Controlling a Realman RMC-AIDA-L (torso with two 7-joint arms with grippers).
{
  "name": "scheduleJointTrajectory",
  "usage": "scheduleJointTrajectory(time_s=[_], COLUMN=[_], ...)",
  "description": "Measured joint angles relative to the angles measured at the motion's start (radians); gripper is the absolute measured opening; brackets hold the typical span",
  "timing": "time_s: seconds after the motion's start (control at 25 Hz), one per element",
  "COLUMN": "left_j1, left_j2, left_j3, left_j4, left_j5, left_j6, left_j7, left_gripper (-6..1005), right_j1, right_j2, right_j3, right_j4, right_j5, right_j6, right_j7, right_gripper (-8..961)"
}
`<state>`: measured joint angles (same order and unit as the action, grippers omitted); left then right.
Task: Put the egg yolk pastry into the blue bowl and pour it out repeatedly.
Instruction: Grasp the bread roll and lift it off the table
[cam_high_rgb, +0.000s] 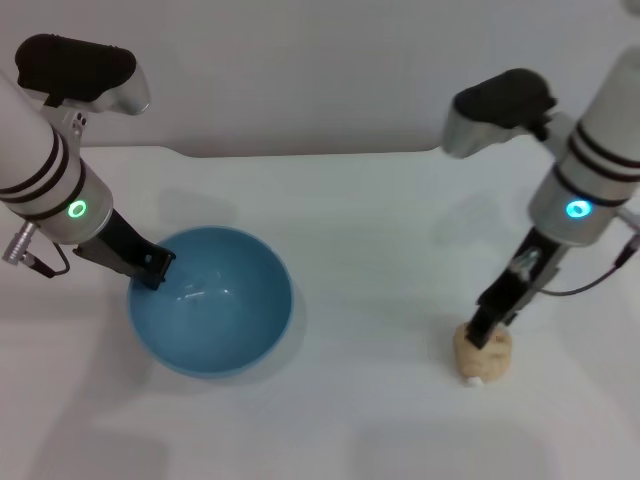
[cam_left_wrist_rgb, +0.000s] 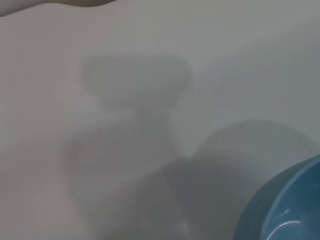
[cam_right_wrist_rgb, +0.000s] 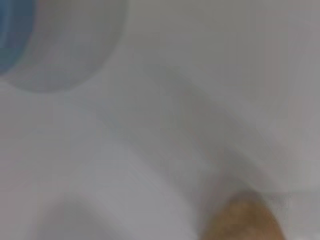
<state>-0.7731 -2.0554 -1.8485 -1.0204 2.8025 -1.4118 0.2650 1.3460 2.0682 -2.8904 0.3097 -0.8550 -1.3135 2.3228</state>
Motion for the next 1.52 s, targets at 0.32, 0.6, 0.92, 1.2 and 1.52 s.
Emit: scheduleJointTrajectory(time_s=[0.32, 0.6, 0.92, 1.2, 1.52], left_j1=[0.0, 0.0, -0.001, -0.002, -0.001], left_j2=[0.0, 0.0, 0.0, 0.0, 0.0], left_j3=[0.0, 0.0, 0.002, 0.007, 0.008], left_j4=[0.0, 0.0, 0.0, 0.001, 0.003], left_j5=[0.0, 0.0, 0.0, 0.0, 0.0], left_j6=[0.011, 0.024, 0.027, 0.026, 0.026], left_j7=[-0.003, -0.002, -0.001, -0.001, -0.001], left_gripper=[17, 16, 17, 17, 17], right_j1=[-0.006, -0.019, -0.03, -0.041, -0.051], right_j2=[0.002, 0.002, 0.003, 0.004, 0.003], right_j3=[-0.003, -0.003, -0.004, -0.004, -0.003], right_j4=[-0.082, -0.094, -0.11, -0.114, -0.123], right_j5=[-0.003, -0.049, -0.1, -0.098, -0.105], right_j6=[0.049, 0.042, 0.051, 0.087, 0.105], right_j7=[0.006, 0.045, 0.082, 0.083, 0.078], right_gripper=[481, 481, 480, 481, 410])
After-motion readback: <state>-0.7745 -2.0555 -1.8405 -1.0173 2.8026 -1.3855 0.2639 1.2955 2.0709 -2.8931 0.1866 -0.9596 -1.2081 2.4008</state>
